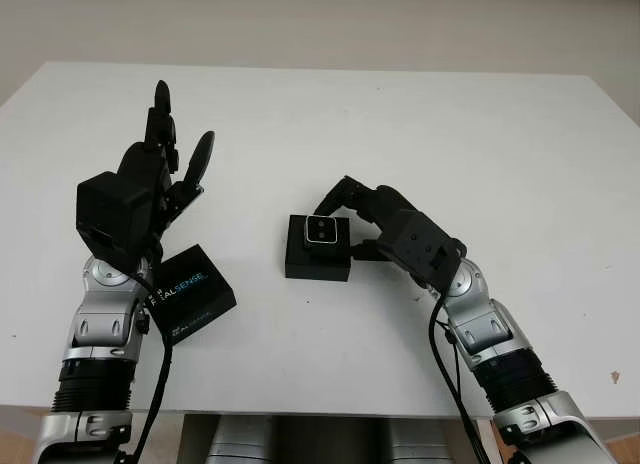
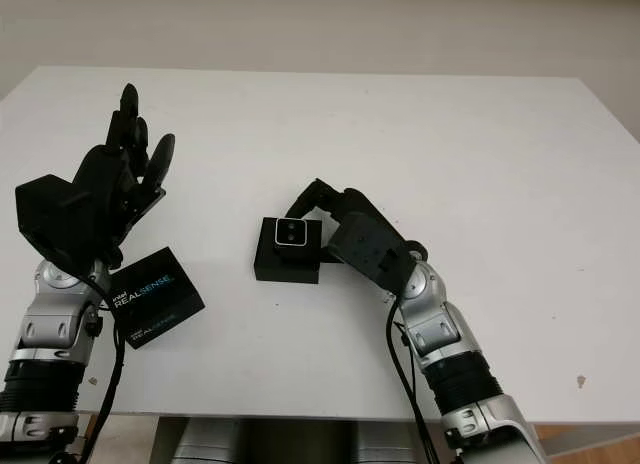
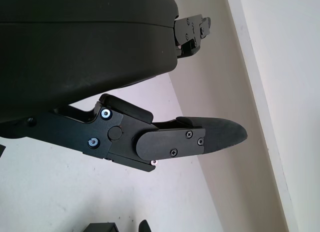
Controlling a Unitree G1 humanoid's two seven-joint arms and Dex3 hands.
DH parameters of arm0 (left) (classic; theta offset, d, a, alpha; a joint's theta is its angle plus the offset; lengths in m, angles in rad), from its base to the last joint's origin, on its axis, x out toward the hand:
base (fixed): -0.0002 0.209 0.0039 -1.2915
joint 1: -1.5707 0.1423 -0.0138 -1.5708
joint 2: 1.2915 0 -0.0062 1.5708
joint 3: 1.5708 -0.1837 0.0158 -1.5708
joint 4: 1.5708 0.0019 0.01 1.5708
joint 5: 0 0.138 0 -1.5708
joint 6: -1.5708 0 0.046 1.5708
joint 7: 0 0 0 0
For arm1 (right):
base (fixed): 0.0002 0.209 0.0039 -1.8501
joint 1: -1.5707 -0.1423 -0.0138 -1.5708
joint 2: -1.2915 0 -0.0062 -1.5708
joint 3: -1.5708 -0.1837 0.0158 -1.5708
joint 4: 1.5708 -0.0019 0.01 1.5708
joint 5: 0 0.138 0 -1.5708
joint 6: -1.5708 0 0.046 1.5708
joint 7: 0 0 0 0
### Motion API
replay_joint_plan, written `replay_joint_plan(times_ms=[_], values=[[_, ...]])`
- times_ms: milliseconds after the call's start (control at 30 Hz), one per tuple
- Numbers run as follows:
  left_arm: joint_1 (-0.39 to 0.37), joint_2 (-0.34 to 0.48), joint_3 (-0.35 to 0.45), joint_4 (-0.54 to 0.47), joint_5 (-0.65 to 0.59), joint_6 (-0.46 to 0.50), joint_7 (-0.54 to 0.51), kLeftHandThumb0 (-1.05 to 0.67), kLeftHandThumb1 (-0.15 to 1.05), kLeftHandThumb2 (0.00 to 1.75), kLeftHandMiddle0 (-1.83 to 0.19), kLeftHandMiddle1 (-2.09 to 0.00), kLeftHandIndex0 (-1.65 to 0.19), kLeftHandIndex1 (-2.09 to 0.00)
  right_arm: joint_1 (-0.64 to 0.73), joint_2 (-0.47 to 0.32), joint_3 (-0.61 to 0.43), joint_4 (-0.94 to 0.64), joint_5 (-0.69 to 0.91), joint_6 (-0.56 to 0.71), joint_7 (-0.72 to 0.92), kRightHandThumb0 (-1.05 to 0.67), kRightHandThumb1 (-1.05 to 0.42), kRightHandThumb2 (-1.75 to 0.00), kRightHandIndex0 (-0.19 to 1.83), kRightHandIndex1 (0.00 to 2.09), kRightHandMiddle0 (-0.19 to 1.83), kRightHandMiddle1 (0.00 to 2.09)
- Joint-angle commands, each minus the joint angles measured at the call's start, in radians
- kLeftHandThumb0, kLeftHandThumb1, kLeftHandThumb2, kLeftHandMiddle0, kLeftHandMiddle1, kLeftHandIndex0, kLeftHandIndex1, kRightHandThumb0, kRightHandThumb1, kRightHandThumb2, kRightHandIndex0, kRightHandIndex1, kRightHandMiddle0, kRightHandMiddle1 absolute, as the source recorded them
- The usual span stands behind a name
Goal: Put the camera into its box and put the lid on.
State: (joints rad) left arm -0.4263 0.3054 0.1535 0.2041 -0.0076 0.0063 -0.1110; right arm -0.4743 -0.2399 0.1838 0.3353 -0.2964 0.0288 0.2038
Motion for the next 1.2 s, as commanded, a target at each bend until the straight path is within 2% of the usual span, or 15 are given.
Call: replay_joint_plan(times_ms=[0,767,1167], values=[[0.010,-0.004,-0.007,-0.018,0.003,-0.004,0.003,-0.74,1.05,0.48,0.19,0.00,0.19,0.00,0.013,-0.018,-0.004,-0.021,-0.008,0.018,-0.004,-0.39,-0.94,-0.06,0.30,0.06,0.32,1.63],[0.007,-0.019,-0.003,-0.019,-0.008,0.001,0.005,-0.73,1.05,0.48,0.19,0.00,0.19,0.00,0.050,-0.032,0.018,-0.126,-0.039,0.127,0.038,-0.35,-0.93,-0.05,0.32,0.06,0.33,1.64],[0.011,-0.014,-0.006,-0.022,0.001,-0.001,0.007,-0.74,1.05,0.48,0.19,0.00,0.19,0.00,0.056,-0.039,0.025,-0.142,-0.058,0.140,0.045,-0.37,-0.93,-0.05,0.33,0.06,0.34,1.63]])
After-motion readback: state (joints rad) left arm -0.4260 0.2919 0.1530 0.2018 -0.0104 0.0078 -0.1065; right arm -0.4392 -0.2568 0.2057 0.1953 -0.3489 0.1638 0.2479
